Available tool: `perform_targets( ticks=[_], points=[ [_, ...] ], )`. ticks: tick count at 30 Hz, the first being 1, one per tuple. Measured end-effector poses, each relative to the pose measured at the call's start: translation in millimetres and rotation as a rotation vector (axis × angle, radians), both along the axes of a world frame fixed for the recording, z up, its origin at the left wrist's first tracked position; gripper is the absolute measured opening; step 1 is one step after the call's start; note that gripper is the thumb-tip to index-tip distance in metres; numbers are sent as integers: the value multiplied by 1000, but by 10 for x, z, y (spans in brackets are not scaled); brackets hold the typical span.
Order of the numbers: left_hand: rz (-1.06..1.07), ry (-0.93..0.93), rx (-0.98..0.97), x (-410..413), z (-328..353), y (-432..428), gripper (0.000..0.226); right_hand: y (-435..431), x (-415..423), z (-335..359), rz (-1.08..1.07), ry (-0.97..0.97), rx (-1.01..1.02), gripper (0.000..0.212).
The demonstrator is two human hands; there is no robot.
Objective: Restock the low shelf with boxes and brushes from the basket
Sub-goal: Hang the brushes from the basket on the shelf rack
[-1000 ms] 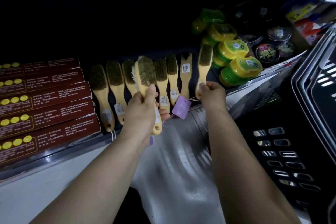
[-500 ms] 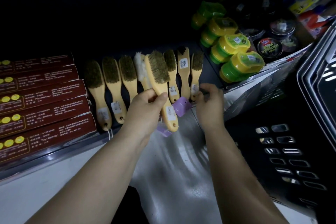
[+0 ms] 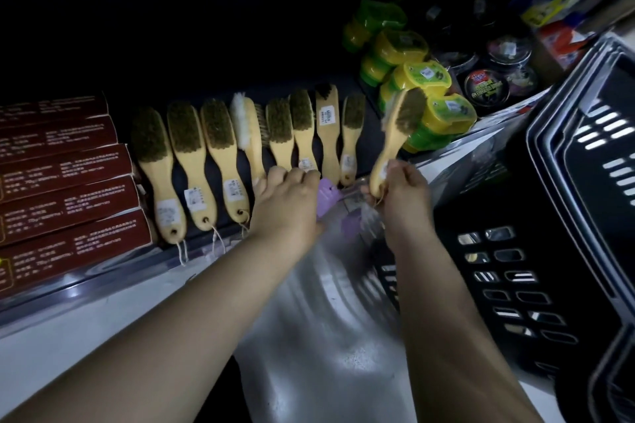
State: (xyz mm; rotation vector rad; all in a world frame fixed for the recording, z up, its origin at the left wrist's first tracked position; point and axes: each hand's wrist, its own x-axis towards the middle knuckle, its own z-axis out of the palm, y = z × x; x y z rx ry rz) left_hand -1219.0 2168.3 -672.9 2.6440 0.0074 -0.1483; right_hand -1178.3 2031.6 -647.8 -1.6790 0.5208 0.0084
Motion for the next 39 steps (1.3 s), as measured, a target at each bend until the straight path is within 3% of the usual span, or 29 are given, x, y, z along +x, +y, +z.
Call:
perform_targets(
  ticks=[5,9,14,20,25,32,37,39],
  points=[
    [-23,-176,21,9,-49,-14,26,-4,274,-107,-4,35,48,23],
    [-128,-325,-103,-59,-25,-60,15,-9,424,-270,-73,-7,-192,16],
    [-299,-210,-107,-141,-44,-142,36,-67,555,-330,47,-41,-440,22],
    [-249,-228,-139,-161,-54,-138,31,-64,480,-365,124,-44,-670,41],
    [-194,-234,-168,-166,-57,-132,28,-37,435,-396,290,-123,-865,24],
    [-142,-194,-204,-210,-72,-77,27,-67,383,-379,206,31,-680,31],
    [-115,-188,-243,-261,115,16,24,145,72,-166,197,-58,-571,34],
    [-76,-206,-268,-266,285,95,23,252,-101,15,145,-95,-441,31]
  ],
)
